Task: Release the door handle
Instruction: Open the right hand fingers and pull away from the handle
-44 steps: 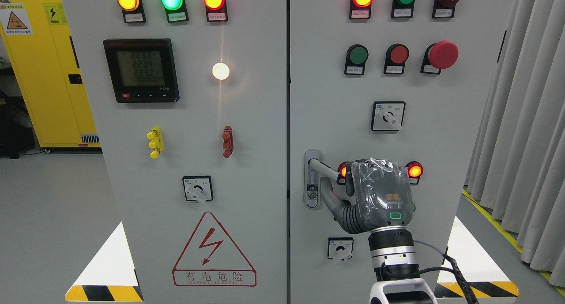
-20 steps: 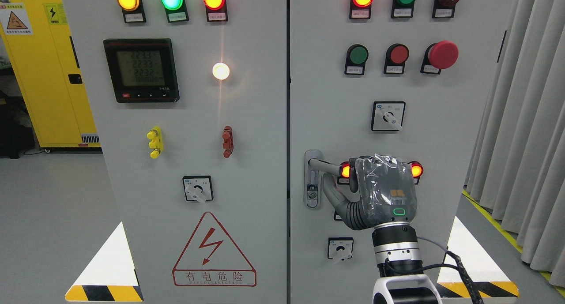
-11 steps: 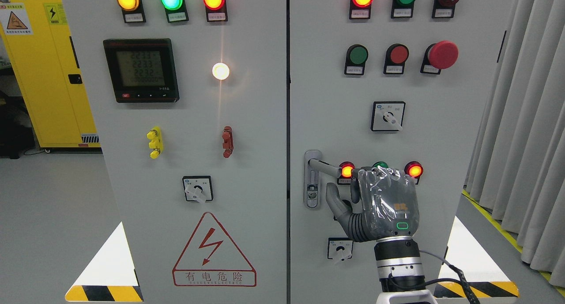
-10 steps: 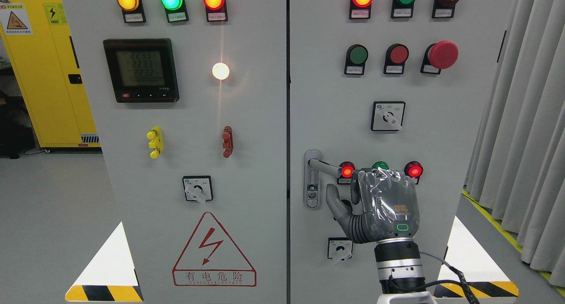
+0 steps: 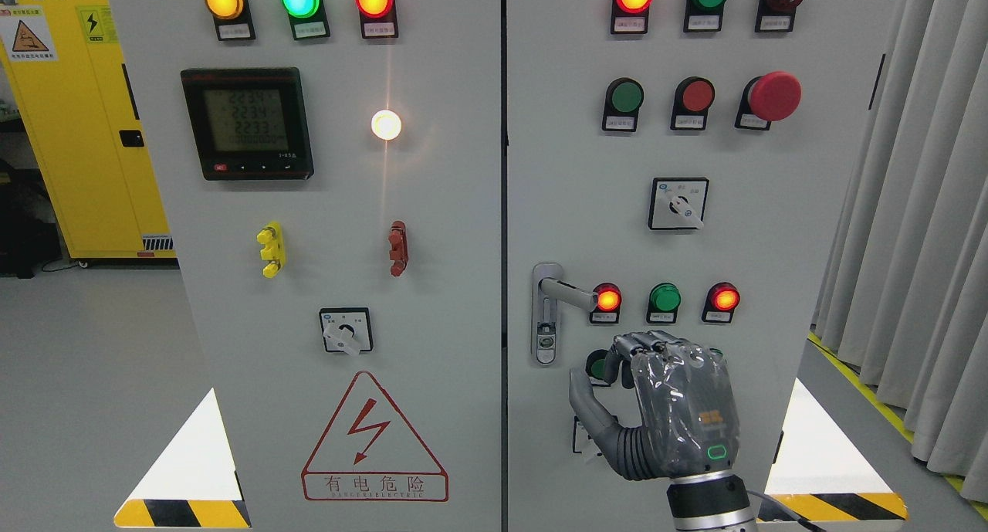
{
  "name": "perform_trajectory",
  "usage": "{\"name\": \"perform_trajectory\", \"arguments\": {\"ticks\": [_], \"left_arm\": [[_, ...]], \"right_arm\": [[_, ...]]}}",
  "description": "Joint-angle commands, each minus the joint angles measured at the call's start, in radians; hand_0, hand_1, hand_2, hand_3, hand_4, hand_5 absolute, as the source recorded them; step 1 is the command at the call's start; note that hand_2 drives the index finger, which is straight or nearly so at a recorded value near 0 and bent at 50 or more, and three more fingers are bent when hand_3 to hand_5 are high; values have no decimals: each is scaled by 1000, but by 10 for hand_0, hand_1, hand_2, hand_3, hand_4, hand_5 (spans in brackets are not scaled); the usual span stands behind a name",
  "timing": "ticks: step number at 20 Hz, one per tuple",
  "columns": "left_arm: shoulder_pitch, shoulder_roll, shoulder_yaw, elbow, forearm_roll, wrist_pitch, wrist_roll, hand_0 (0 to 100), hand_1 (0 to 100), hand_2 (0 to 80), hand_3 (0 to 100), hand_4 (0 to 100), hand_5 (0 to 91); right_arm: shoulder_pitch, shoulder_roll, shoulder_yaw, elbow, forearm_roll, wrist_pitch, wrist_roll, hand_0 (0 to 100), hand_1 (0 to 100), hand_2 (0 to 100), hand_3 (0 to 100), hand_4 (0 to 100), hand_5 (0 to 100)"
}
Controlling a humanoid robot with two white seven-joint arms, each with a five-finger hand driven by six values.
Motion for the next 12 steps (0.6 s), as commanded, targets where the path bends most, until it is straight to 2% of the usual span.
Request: {"name": "perform_trajectory", "arguments": {"ticks": [1, 2, 3, 4, 8, 12], "left_arm": [[0, 0, -1, 0, 0, 1, 0, 120, 556, 0, 0, 0, 0], [0, 0, 0, 0, 0, 1, 0, 120, 556, 0, 0, 0, 0], [0, 0, 0, 0, 0, 1, 0, 120, 556, 0, 0, 0, 0], [0, 0, 0, 0, 0, 1, 0, 120, 556, 0, 0, 0, 0], [0, 0, 0, 0, 0, 1, 0, 120, 556, 0, 0, 0, 0], [0, 0, 0, 0, 0, 1, 0, 120, 556, 0, 0, 0, 0]], "right_arm": [[56, 0, -189, -23, -107, -83, -3, 614, 284, 226, 300, 328, 197], [56, -4, -204, -20, -131, -92, -1, 638, 248, 166, 215, 212, 107], [54, -7, -218, -14, -147, -98, 2, 640, 244, 166, 215, 214, 109], [53, -9, -226, -11, -153, -107, 2, 647, 219, 88, 119, 114, 16], [48, -9, -253, -3, -254, -172, 3, 649, 188, 0, 7, 0, 0], [27, -7, -253, -2, -308, -173, 8, 646, 139, 0, 0, 0, 0]]}}
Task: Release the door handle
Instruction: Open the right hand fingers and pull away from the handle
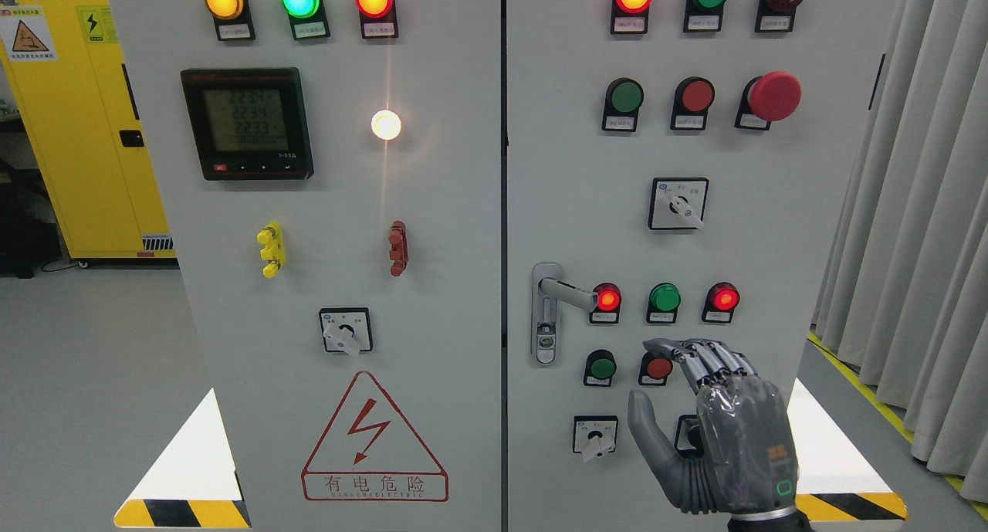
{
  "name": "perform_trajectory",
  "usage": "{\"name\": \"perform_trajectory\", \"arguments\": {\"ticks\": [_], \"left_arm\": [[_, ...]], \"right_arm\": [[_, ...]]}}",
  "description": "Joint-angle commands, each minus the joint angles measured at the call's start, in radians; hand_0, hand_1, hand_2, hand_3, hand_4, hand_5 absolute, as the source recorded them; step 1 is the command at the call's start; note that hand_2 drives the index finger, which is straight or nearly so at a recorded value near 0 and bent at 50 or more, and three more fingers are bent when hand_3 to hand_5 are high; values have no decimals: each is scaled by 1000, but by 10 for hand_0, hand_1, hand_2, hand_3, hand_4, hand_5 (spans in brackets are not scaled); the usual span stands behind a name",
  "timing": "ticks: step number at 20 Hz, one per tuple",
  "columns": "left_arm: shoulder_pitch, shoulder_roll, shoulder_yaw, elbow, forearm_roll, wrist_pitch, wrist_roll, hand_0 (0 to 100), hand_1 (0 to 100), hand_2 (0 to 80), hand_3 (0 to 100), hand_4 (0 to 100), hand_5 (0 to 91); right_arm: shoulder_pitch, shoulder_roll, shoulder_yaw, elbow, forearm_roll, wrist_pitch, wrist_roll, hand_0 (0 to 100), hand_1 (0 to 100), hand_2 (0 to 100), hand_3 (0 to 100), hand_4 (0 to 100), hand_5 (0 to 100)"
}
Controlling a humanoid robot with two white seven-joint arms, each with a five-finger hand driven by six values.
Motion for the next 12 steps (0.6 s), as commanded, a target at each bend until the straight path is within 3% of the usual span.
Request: {"name": "perform_trajectory", "arguments": {"ticks": [1, 12], "left_arm": [[0, 0, 0, 0, 0, 1, 0, 120, 556, 0, 0, 0, 0], [0, 0, 0, 0, 0, 1, 0, 120, 556, 0, 0, 0, 0]], "right_arm": [[-13, -3, -94, 3, -98, -10, 4, 653, 125, 0, 0, 0, 0], [-5, 1, -73, 6, -161, -49, 9, 631, 83, 0, 0, 0, 0]]}}
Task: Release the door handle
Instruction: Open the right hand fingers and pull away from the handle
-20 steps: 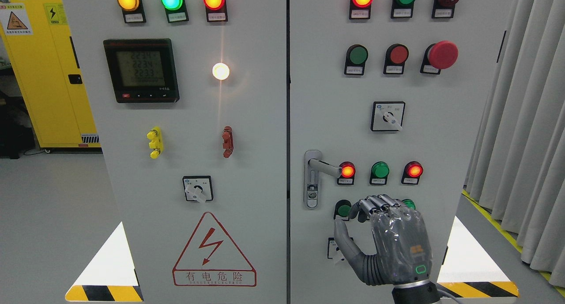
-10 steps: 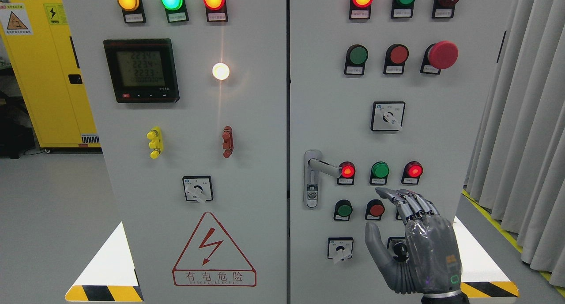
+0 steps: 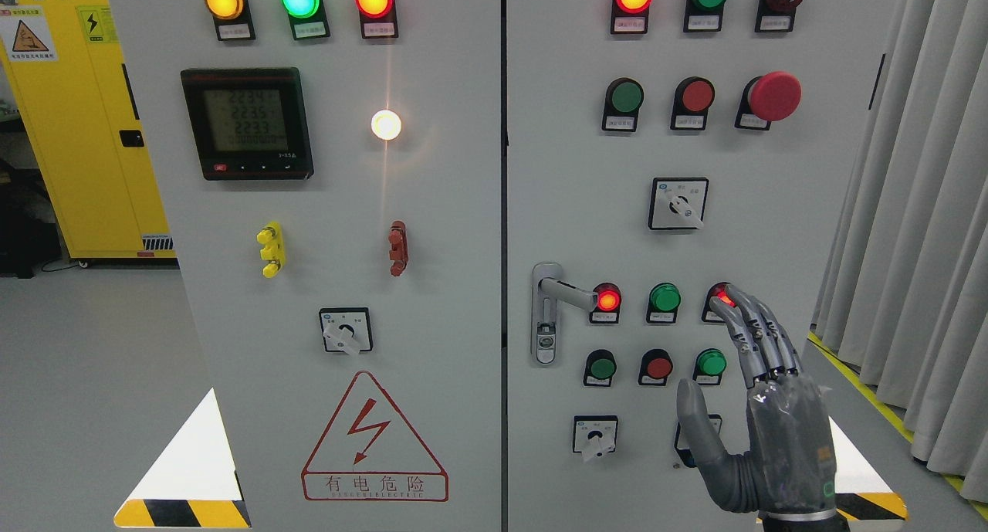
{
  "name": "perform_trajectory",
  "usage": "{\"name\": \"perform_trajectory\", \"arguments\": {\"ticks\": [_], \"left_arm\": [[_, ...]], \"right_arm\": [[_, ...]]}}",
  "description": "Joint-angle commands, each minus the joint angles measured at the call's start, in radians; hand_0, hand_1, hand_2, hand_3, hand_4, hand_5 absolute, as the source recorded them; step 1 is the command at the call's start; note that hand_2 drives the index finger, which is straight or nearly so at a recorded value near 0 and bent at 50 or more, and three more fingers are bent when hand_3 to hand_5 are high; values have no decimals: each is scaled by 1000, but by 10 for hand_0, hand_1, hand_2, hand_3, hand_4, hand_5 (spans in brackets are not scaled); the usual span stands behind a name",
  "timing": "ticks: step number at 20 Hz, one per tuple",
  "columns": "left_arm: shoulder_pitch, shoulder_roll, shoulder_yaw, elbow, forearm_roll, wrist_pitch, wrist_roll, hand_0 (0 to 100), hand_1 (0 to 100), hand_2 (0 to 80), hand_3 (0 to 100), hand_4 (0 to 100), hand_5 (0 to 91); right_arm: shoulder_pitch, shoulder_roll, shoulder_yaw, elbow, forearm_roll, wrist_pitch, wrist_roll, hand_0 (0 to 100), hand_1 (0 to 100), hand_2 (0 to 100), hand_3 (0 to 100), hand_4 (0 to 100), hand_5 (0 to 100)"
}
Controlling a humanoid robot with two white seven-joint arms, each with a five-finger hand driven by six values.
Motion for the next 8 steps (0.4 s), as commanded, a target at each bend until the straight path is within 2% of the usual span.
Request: {"name": "perform_trajectory", "arguments": {"ticks": [1, 8], "left_arm": [[0, 0, 0, 0, 0, 1, 0, 120, 556, 0, 0, 0, 0], [0, 0, 0, 0, 0, 1, 0, 120, 556, 0, 0, 0, 0]], "right_arm": [[0, 3, -18, 3, -22, -2, 3, 625, 84, 0, 0, 0, 0], [2, 6, 2, 3, -23, -2, 3, 606, 87, 0, 0, 0, 0]]}}
